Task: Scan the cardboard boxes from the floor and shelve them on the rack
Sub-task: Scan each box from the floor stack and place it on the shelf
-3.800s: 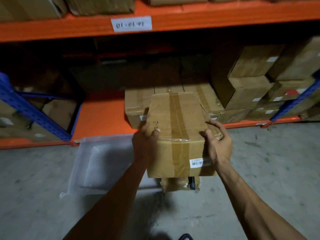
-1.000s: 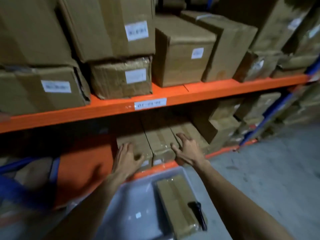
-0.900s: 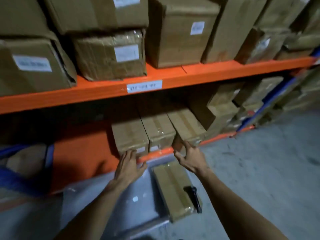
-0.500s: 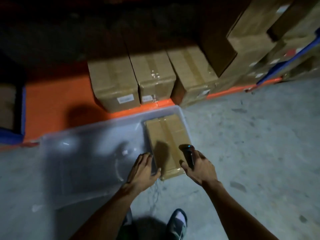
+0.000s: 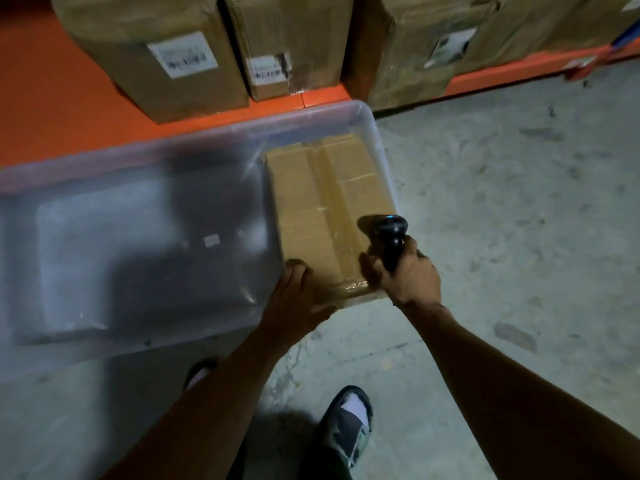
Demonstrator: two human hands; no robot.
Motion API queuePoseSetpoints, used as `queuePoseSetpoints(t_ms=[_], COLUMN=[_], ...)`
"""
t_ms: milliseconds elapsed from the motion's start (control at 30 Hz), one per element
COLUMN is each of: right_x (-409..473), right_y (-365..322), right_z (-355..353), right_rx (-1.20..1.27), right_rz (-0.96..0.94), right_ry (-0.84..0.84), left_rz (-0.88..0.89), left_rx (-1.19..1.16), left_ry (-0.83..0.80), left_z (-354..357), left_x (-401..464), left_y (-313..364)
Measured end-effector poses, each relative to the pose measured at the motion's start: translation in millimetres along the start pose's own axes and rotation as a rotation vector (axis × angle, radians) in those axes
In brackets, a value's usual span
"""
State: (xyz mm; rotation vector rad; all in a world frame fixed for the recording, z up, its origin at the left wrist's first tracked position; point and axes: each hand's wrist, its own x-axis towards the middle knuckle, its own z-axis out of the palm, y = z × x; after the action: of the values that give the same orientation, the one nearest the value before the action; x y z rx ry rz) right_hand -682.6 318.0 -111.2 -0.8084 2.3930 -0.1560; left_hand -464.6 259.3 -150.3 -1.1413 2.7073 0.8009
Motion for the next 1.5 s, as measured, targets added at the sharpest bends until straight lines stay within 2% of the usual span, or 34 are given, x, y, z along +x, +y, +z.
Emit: queuePoseSetpoints(t_ms=[100, 167, 267, 400, 500, 667, 700, 767, 867, 1033, 1300, 1500], right_x=[10, 12, 3, -21, -42, -61, -59, -55, -51, -61, -59, -45], right_y=[5, 6, 2, -11, -26, -55, -60, -66, -67, -69, -101, -126], right_z=[8, 2, -16, -40, -55, -67, -67, -68, -71, -65, -85, -90], right_rx=[0.076, 0.176, 0.429, 0.752, 0.889, 0.991, 1.039, 1.152, 1.131, 1.048, 0.983, 0.982], right_rz=[0.011, 0.022, 0.081, 0.097, 0.035, -0.149, -0.155, -0.157, -0.158, -0.106, -0.236, -0.222], right_ry=[0.089, 0.104, 0.145, 0.14, 0.208, 0.317, 0.31, 0.289, 0.341, 0.309, 0.327, 0.419], left_rz=[-0.005, 0.063, 0.155, 0.177, 0.145, 0.155, 0.132, 0.116, 0.147, 0.263, 0.278, 0.261], left_rx=[0.052, 0.106, 0.22, 0.134, -0.002, -0.06, -0.056, 0.101, 0.247, 0.388, 0.45, 0.42], left_ry=[0.003, 0.054, 0.176, 0.243, 0.286, 0.486, 0.54, 0.606, 0.557, 0.474, 0.443, 0.322], left_z=[9, 10, 0, -38, -85, -122, -121, -118, -117, -127, -176, -191], left_x=[9, 10, 9, 19, 45, 82, 86, 94, 101, 114, 145, 148], left_y=[-2, -3, -5, -10, -9, 6, 5, -2, -12, -40, -47, -44])
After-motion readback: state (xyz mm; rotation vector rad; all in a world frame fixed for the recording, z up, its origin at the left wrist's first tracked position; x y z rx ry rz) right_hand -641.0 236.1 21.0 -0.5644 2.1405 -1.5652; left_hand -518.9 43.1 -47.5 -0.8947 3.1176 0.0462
